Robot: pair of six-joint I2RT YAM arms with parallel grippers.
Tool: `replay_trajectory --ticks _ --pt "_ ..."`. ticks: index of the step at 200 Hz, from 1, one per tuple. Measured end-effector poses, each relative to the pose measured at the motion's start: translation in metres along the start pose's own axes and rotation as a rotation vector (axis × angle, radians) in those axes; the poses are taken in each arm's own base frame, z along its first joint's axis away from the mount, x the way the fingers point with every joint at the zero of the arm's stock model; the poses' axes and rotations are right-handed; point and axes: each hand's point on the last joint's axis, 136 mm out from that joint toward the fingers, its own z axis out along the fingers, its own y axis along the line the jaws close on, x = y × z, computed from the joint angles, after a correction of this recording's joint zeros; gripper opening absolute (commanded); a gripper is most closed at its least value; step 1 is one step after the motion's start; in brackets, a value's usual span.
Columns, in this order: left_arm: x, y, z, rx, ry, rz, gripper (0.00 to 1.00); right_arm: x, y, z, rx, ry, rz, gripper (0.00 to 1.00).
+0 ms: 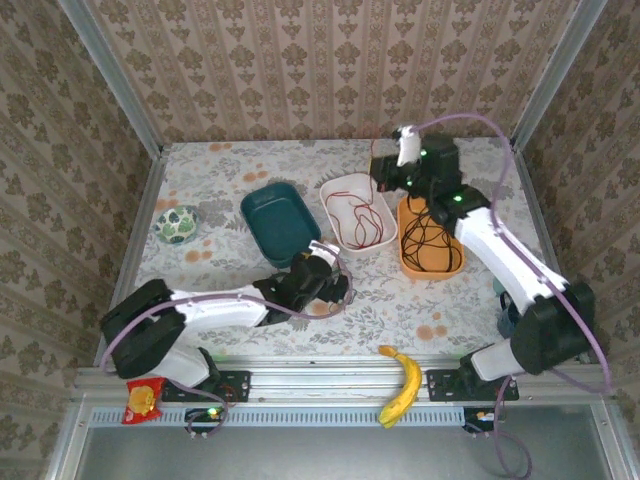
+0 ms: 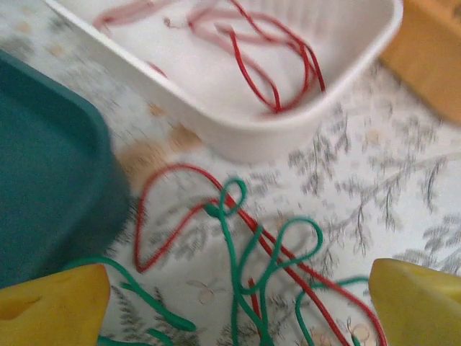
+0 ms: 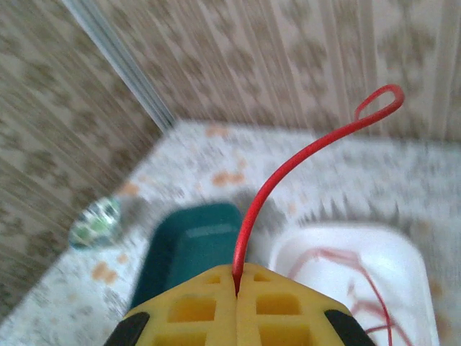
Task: Untangle the cables
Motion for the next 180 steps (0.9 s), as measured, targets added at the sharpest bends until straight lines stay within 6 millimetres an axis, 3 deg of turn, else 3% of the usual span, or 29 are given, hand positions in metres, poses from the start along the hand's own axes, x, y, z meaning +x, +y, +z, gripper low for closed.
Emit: replay_trajectory --ticks 14,34,75,97,143,152,167,180 --pt "-0.019 0.009 -0.013 -0.033 -0.063 -0.053 0.96 0.046 -0.024 0.025 0.051 0.116 0.049 0.02" --pt "-0.036 0.031 -0.031 -0.116 -0.13 -0.14 0.96 0.097 -0.044 0.043 0.11 0.253 0.096 0.03" --pt "-0.029 0.083 -0.054 -0.308 -0.142 -0.271 0.96 0.151 -0.057 0.061 0.164 0.409 0.128 0.03" --pt "-0.012 0.1 -0.06 -0.363 -0.114 -0.293 0.96 0.169 -0.061 0.075 0.176 0.466 0.146 0.04" --pt "0.003 0.105 -0.062 -0.384 -0.076 -0.293 0.96 0.188 -0.062 0.107 0.178 0.532 0.153 0.06" --pt "0.003 0.104 -0.062 -0.38 -0.075 -0.292 0.96 0.191 -0.061 0.109 0.178 0.543 0.155 0.12" --pt "0.003 0.102 -0.061 -0.37 -0.07 -0.286 0.96 0.193 -0.058 0.109 0.179 0.556 0.157 0.36" --pt "0.004 0.099 -0.06 -0.354 -0.063 -0.28 0.96 0.192 -0.057 0.109 0.185 0.553 0.156 0.46"
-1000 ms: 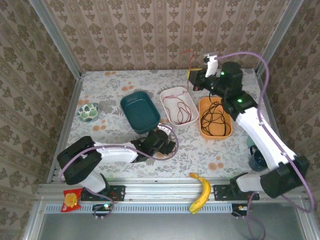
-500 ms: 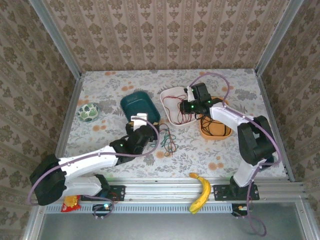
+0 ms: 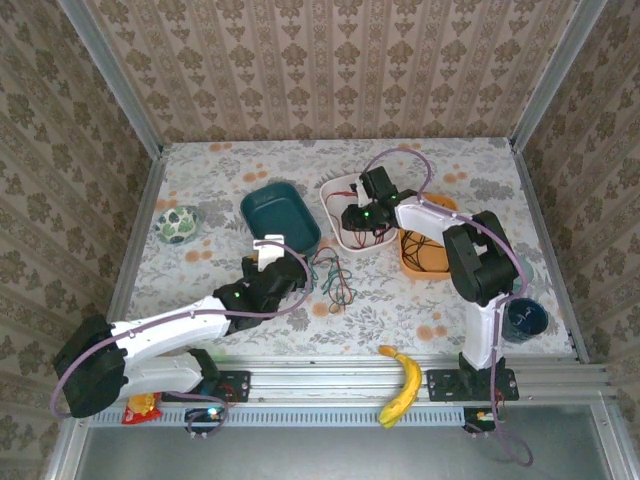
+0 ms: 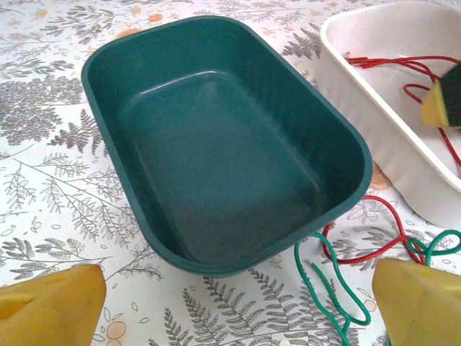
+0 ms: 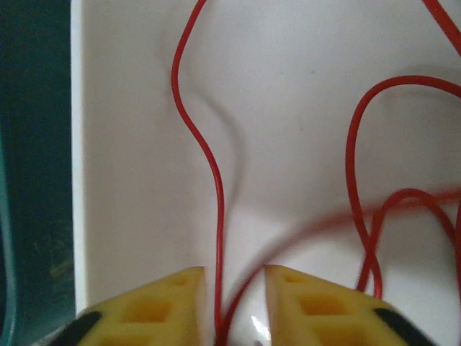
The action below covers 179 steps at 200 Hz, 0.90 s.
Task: Untangle the cables
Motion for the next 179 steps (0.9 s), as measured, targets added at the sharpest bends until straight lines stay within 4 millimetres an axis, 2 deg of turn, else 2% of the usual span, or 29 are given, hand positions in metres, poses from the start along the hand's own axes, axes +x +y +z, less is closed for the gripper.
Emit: replay_trajectory --ticks 15,27,64,89,111,133,153,179 --pt "0.001 -0.004 0.0 0.024 0.007 0.015 0.96 -0.004 0.0 -0.006 0.023 -0.019 0.003 0.53" --pt "0.001 -0.009 0.0 0.047 0.012 0.028 0.96 -0.011 -0.001 -0.018 0.045 -0.053 -0.006 0.55" --pt "0.008 -0.028 0.003 0.135 0.04 0.078 0.95 -0.044 0.012 -0.091 0.082 -0.23 -0.047 0.56" --pt "0.025 -0.04 0.011 0.179 0.094 0.135 0.94 -0.044 0.015 -0.132 0.09 -0.307 -0.062 0.56" --pt "0.038 -0.05 0.017 0.216 0.133 0.171 0.93 -0.025 0.01 -0.144 0.098 -0.309 -0.064 0.56" --pt "0.047 -0.058 0.021 0.251 0.159 0.196 0.92 0.004 0.006 -0.14 0.094 -0.255 -0.067 0.56" --pt "0.053 -0.065 0.024 0.278 0.181 0.216 0.91 0.042 0.017 -0.126 0.054 -0.152 -0.11 0.54" --pt "0.056 -0.077 0.027 0.314 0.199 0.232 0.88 0.104 0.043 -0.106 -0.029 0.018 -0.208 0.53"
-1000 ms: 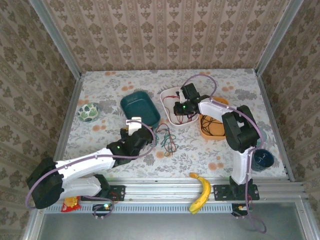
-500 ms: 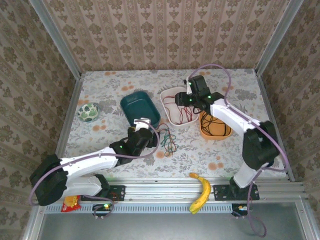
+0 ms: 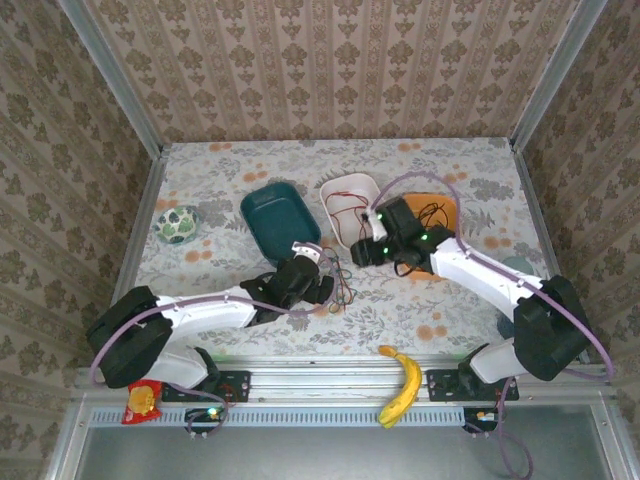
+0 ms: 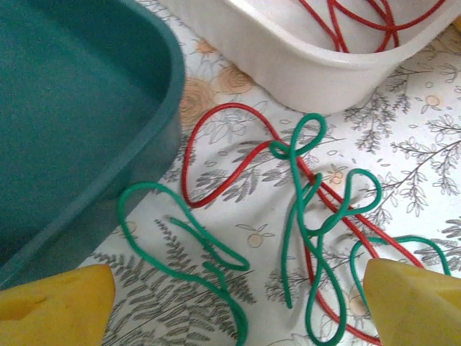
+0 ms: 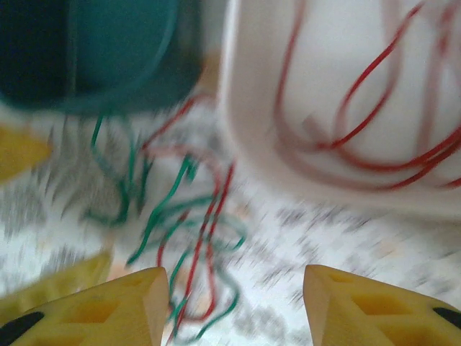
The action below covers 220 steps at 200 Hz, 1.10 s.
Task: Untangle the cables
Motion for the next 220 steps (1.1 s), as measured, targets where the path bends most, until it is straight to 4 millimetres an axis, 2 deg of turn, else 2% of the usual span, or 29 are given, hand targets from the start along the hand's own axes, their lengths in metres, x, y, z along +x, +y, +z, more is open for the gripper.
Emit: replay_trajectory --ticks 25,66,87,101,119,143,170,192,220 --pt "0.0 -0.007 0.007 0.023 0.01 0.014 0.81 0.042 0.023 0.01 -0.065 0.123 -0.067 0.5" --pt "0.013 -0.013 0.021 0.037 0.065 0.051 0.64 0.065 0.021 0.028 -0.075 0.22 -0.058 0.48" --pt "0.024 -0.013 0.027 0.035 0.097 0.07 0.45 0.075 0.017 0.039 -0.068 0.265 -0.049 0.48" --pt "0.03 -0.012 0.03 0.03 0.116 0.077 0.24 0.079 0.015 0.043 -0.062 0.282 -0.045 0.47" --pt "0.034 -0.012 0.03 0.028 0.134 0.075 0.13 0.08 0.015 0.044 -0.06 0.287 -0.041 0.47" --pt "0.036 -0.011 0.024 0.032 0.136 0.076 0.07 0.077 0.016 0.045 -0.064 0.272 -0.042 0.47" --pt "0.041 -0.004 0.005 0.05 0.121 0.052 0.05 0.074 0.017 0.047 -0.068 0.261 -0.042 0.47" --pt "0.051 0.002 -0.005 0.053 0.132 0.034 0.04 0.075 0.017 0.051 -0.073 0.268 -0.04 0.47" --pt "0.065 0.008 -0.008 0.043 0.163 0.023 0.02 0.073 0.018 0.06 -0.079 0.278 -0.038 0.46"
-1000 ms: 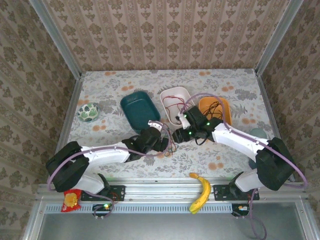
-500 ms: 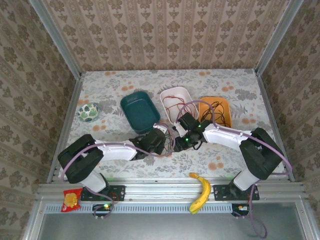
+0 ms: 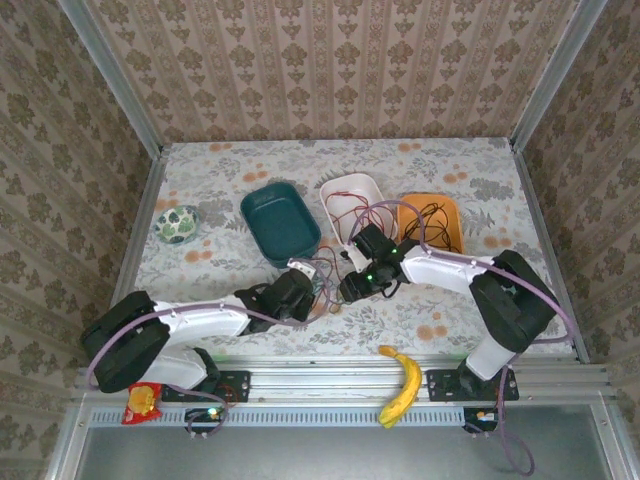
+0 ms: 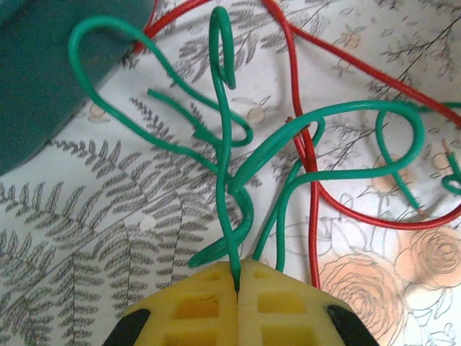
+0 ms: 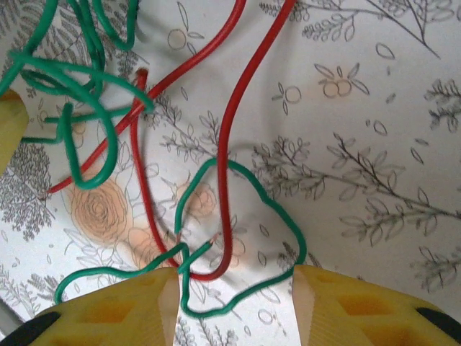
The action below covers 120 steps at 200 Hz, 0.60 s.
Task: Untangle the cables
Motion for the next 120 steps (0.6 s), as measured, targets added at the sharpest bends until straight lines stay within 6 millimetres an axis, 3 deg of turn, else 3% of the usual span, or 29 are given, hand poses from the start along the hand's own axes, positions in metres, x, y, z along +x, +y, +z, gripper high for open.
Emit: replay_trajectory --ticks 54,64,78,91,120 --pt "0.003 0.001 0.0 -0.003 0.008 -0.015 0.0 -0.026 0.004 0.014 -0.015 -0.025 -0.007 0.43" --pt "0.003 0.0 0.0 -0.002 0.009 -0.014 0.0 -0.031 0.005 0.019 -0.02 -0.028 -0.006 0.36" --pt "0.005 -0.001 0.001 -0.002 0.013 -0.011 0.0 -0.036 0.005 0.025 -0.022 -0.024 -0.002 0.18" --pt "0.006 -0.001 0.002 -0.003 0.019 -0.008 0.0 -0.037 0.004 0.03 -0.021 -0.022 0.003 0.07" --pt "0.007 -0.001 0.002 -0.009 0.019 -0.012 0.0 -0.04 0.004 0.022 -0.012 -0.05 -0.008 0.01"
